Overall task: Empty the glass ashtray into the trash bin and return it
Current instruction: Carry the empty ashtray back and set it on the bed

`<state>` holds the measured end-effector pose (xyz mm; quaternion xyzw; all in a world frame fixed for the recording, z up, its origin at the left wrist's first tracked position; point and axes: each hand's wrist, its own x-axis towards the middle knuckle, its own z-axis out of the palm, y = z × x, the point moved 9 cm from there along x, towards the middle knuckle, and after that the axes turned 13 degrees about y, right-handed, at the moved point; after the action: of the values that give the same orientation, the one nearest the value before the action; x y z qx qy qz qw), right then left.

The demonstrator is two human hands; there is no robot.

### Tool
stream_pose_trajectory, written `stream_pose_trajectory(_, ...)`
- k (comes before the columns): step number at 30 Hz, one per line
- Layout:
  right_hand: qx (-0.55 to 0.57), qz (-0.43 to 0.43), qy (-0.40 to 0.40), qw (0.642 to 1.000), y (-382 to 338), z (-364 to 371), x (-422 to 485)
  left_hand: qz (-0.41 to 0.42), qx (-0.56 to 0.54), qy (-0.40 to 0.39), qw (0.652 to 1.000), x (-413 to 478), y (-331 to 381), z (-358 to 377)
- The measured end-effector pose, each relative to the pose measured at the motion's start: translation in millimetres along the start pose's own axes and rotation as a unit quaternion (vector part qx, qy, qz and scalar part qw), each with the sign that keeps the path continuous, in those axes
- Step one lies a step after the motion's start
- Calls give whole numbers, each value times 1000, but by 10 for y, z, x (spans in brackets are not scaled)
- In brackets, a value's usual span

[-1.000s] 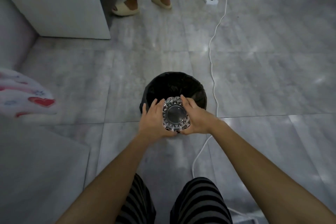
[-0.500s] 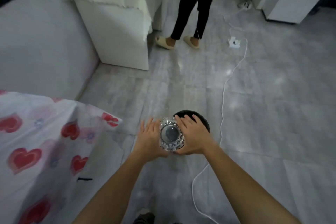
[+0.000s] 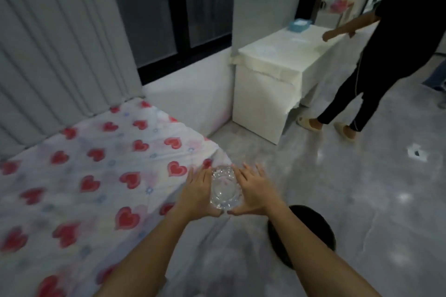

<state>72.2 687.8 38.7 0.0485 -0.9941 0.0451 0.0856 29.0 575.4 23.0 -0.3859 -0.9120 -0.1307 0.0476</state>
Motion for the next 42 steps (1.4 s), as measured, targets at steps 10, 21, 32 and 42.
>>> stream_pose_trajectory(10, 8, -221, 3, 975, -2020, -192, 827, -204, 85, 104, 970, -1320, -1394, -1131)
stream_pose_trajectory(21, 47, -348, -40, 936, -4138, 219, 1446, -368, 141, 58, 917, -2779, -2828, -1657)
stream_pose_trajectory(32, 43, -386, -83, 918, -5399, 1116, 2071, -456, 51, 33, 888, -3494, -4245, -1373)
stream_pose_trajectory(42, 21, -369, -146, 918, -5529, 1537, 2210, -449, 17, 0, 893, -3520, -4618, -1024)
